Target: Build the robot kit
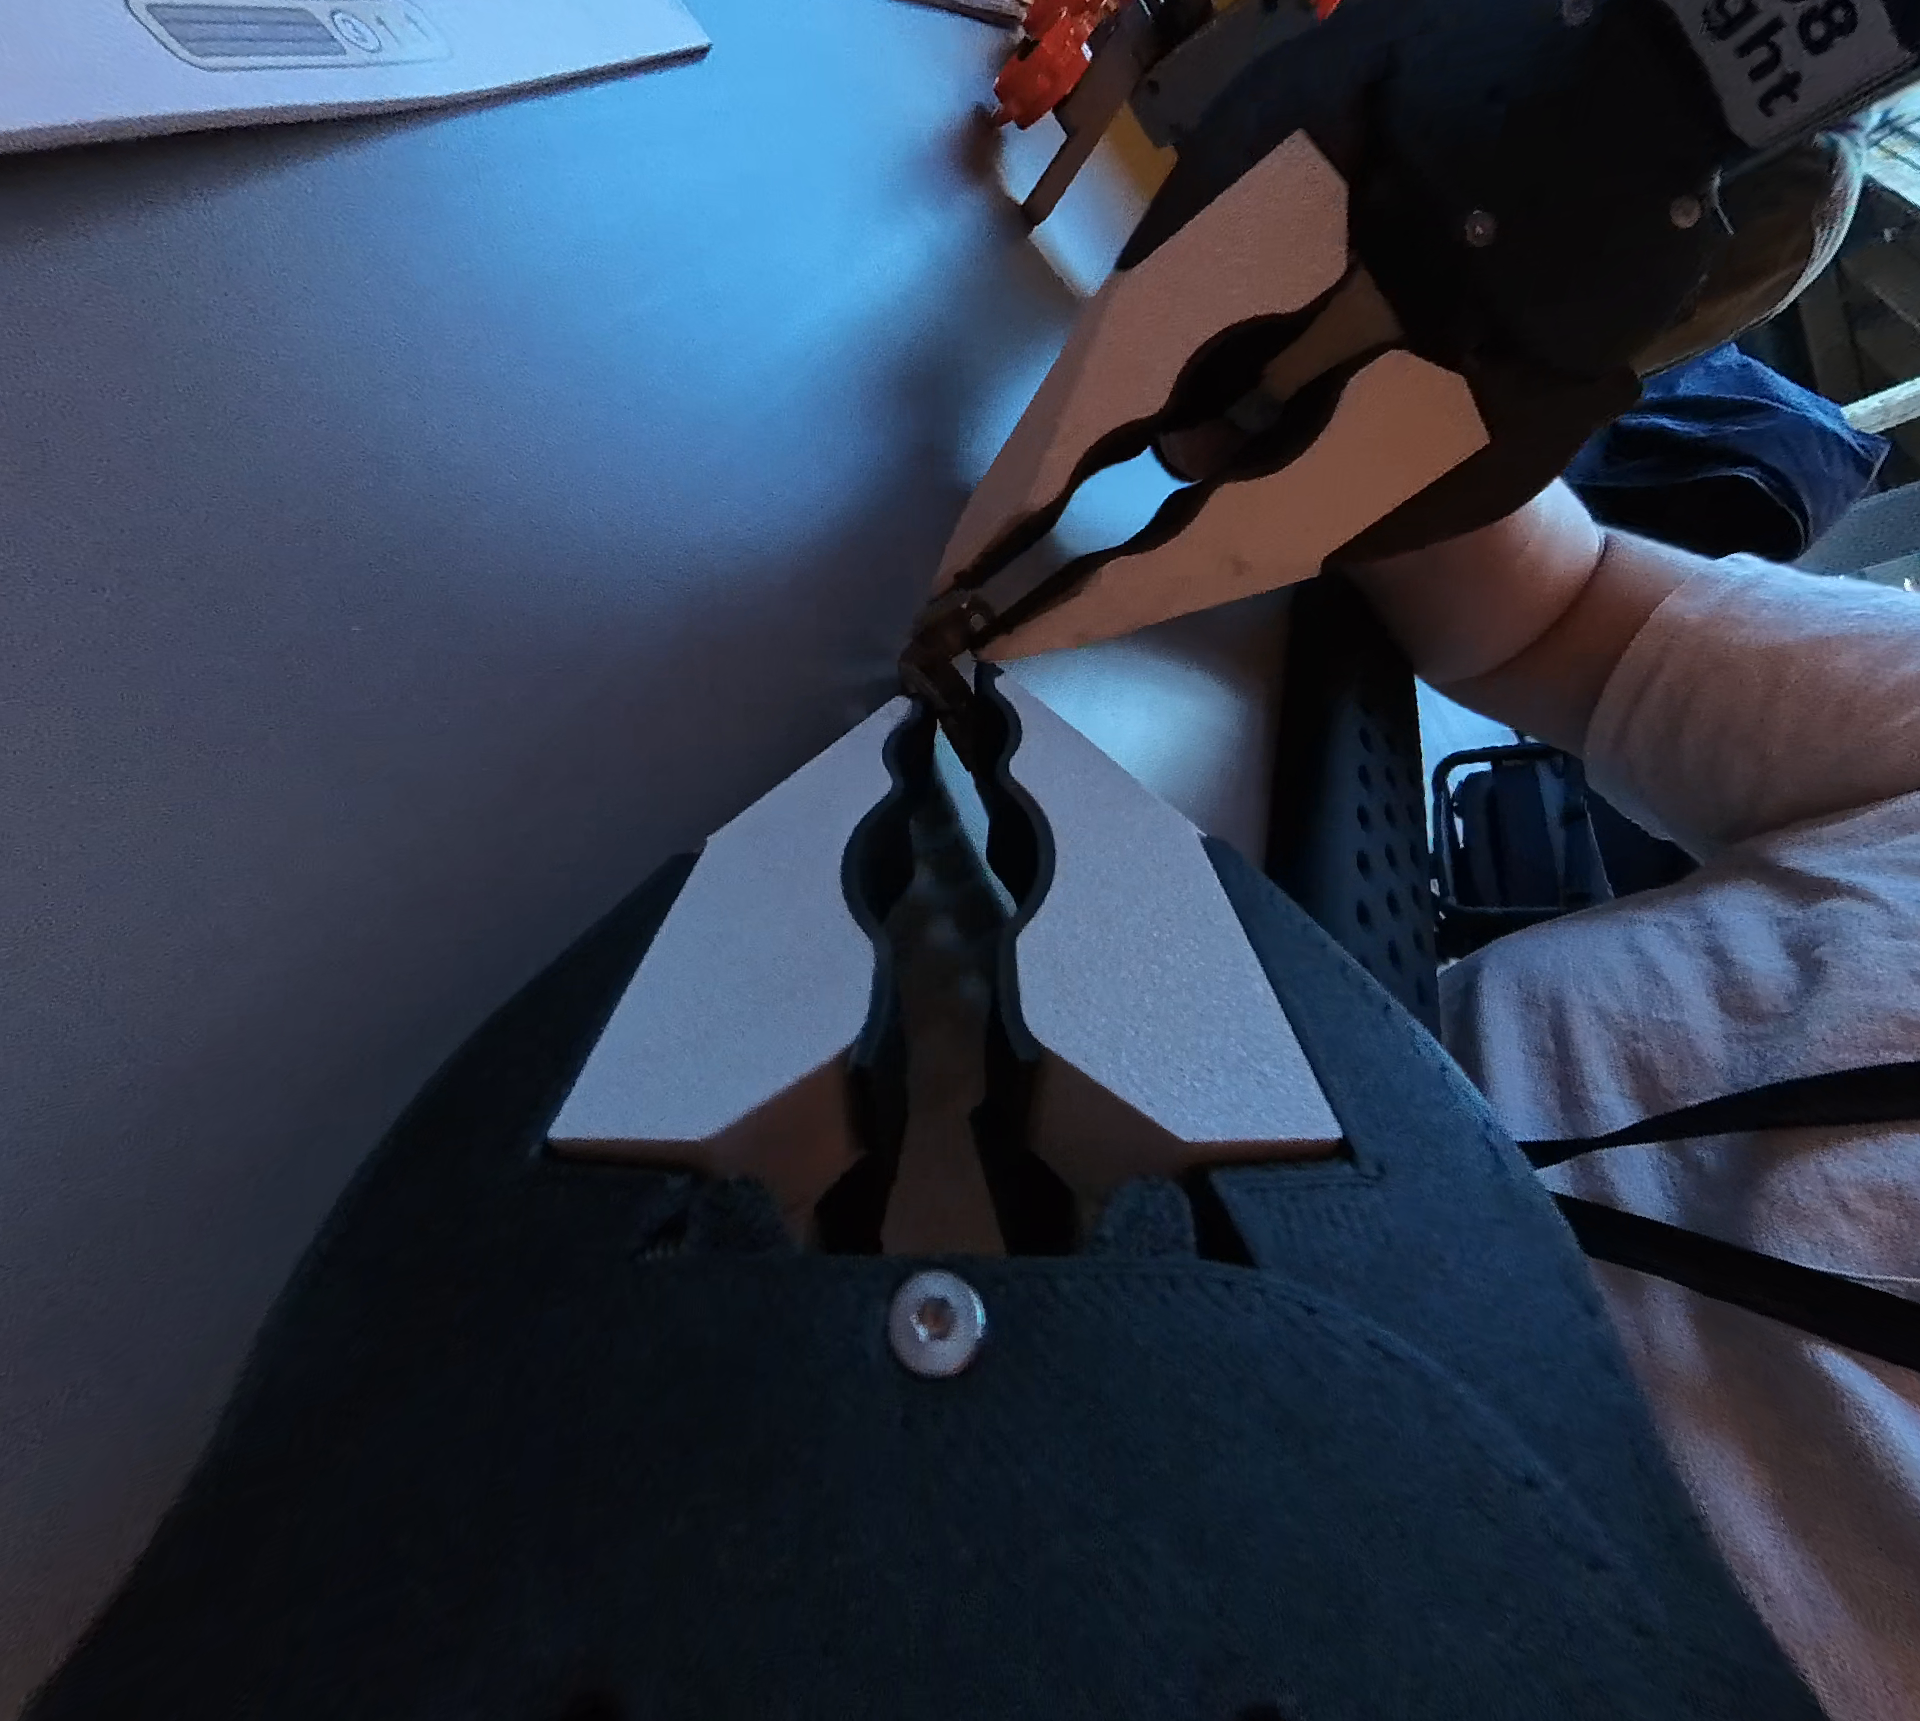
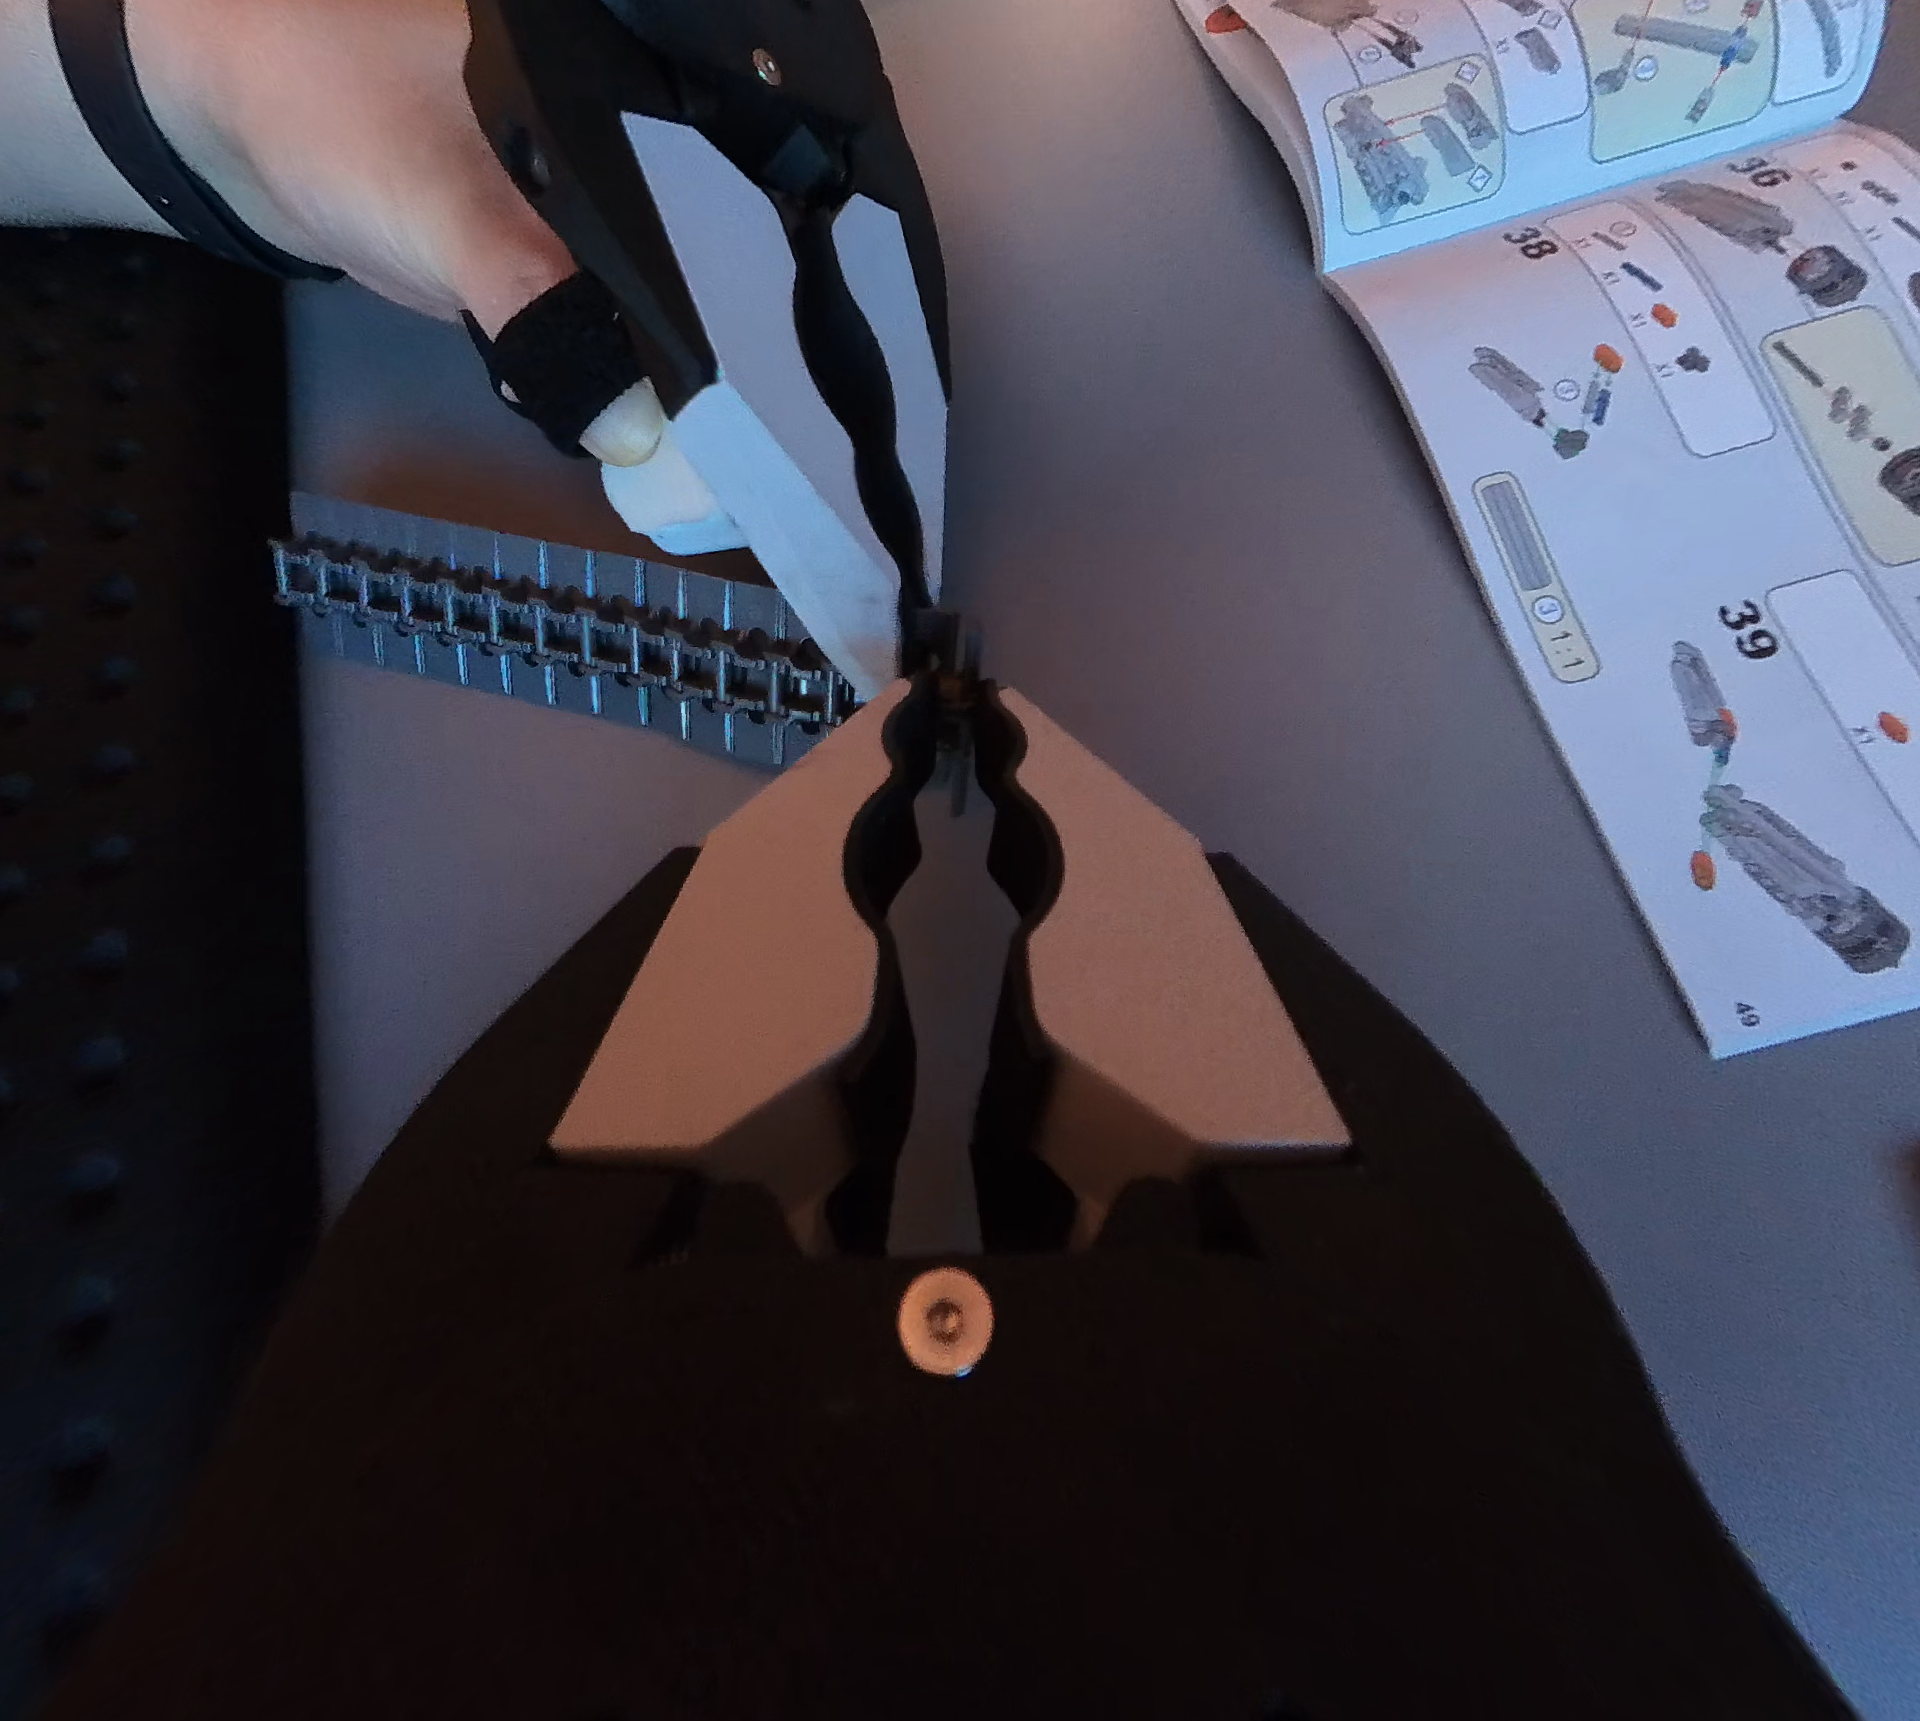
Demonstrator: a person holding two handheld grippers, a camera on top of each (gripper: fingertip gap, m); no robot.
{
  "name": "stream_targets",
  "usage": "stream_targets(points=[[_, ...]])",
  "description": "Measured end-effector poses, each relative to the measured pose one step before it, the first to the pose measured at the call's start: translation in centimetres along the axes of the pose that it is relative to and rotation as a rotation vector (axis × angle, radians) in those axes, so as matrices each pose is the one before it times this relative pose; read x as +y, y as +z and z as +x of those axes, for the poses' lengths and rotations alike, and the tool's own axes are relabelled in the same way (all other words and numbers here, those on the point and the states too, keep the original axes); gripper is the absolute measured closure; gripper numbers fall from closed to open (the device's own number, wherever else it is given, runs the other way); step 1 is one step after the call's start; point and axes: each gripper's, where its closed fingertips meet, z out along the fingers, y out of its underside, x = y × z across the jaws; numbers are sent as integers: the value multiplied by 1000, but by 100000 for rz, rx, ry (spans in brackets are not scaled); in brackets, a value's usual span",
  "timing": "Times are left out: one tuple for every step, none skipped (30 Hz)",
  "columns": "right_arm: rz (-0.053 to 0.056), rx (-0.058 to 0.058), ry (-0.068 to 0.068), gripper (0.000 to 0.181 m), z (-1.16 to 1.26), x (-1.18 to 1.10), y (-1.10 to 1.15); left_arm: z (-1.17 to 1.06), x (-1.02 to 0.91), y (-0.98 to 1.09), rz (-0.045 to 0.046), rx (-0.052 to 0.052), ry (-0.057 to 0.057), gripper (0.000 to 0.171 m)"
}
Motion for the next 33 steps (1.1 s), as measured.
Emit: stream_targets(points=[[592, 420, 95, 175, 142, -220, -202, 26, -243, -83, 1731, 713, -740, 166], [1638, -325, 1479, 175, 180, -296, -272, 61, -221, -93, 1418, 1448, -1244, 166], [1999, -2194, 2952, 175, 3, -269, -280, 262, -110, -34, 345, 2913, -1128, 165], [2264, -2942, 3495, 175, -89, -216, -246, 209, -157, -34, 803, 2739, -1956, 165], [2977, -2232, 2468, 174, 19, -253, -258, 104, -236, -120, 1661, 1807, -2023, 165], [3297, -1424, 2296, 174, 129, -319, -251, 23, -158, -200, 1123, 1167, -1268, 165], [2164, -1649, 1487, 173, 54, -242, -203, 67, -196, -205, 1508, 1321, -1461, 166], [998, -1461, -172, 174, -23, -114, -148, -96, -197, -192, 1667, 255, -1811, 166], [813, 485, -964, 173, 168, -70, -97, 48, -93, -120, 708, 882, -977, 166], [873, 207, -1226, 171, 65, -71, -38, 58, 23, -32, -182, 662, -481, 166], [1067, -772, -568, 165, -146, -124, 11, -80, -13, 8, 109, -392, -489, 166], [261, -833, 338, 161, -153, -44, 79, 19, -15, 30, 41, 81, 87, 166], [-332, 339, 673, 161, 29, 39, 121, 184, 24, 7, -189, 969, 919, 166], [50, 379, 395, 160, 52, 68, 173, 231, 15, -10, 32, 1151, 1210, 165], [-84, -830, 845, 159, -80, 124, 181, 313, -64, -57, 647, 1730, 1145, 166], [0, -2699, 1841, 159, -298, 132, 173, 454, -183, -117, 1539, 2715, 1165, 166], [680, -3729, 2854, 158, -389, 11, 114, 584, -243, -192, 1913, 3636, 942, 166], [1509, -4058, 3225, 158, -404, -147, 57, 581, -304, -234, 2234, 3668, 466, 166], [2690, -4350, 3437, 160, -456, -385, -14, 556, -357, -258, 2671, 3601, 118, 166], [3218, -5455, 3626, 165, -673, -537, -77, 630, -382, -245, 2795, 4310, -1503, 166], [2895, -4963, 3744, 168, -653, -568, -120, 649, -320, -175, 2350, 4806, -3498, 166], [2827, -2422, 3264, 166, -319, -585, -147, 528, -260, -120, 1982, 3733, -3272, 166], [3138, -488, 2447, 164, -90, -636, -182, 176, -150, -84, 1282, 785, -1044, 166], [3172, -461, 1551, 163, -140, -648, -176, -174, -15, -59, 193, -2224, 1293, 166], [2918, -537, 1259, 163, -236, -620, -146, -135, 95, -19, -755, -2403, 3037, 166], [2415, -712, 1369, 163, -332, -535, -117, 69, 125, 38, -1133, -1086, 2674, 166], [1808, 295, 1525, 163, -151, -413, -50, 250, 57, 58, -719, 198, 1452, 166], [743, 1976, 1853, 163, 162, -198, -5, 311, 2, 63, 34, 904, 665, 166], [-1483, 2123, 1634, 168, 256, 223, 106, 247, -5, 51, 82, 823, 396, 166], [-2555, -133, 839, 168, -26, 447, 176, 61, 134, 33, -734, -229, 617, 166], [-1249, -646, 1633, 170, -88, 305, 227, 117, 135, 45, -737, 286, 1034, 166], [-1332, -1105, 1833, 174, -146, 314, 254, 56, 138, 18, -977, -157, 1091, 166], [355, -2024, 2776, 175, -256, -31, 177, 114, 42, -57, -316, 267, 2333, 166]])
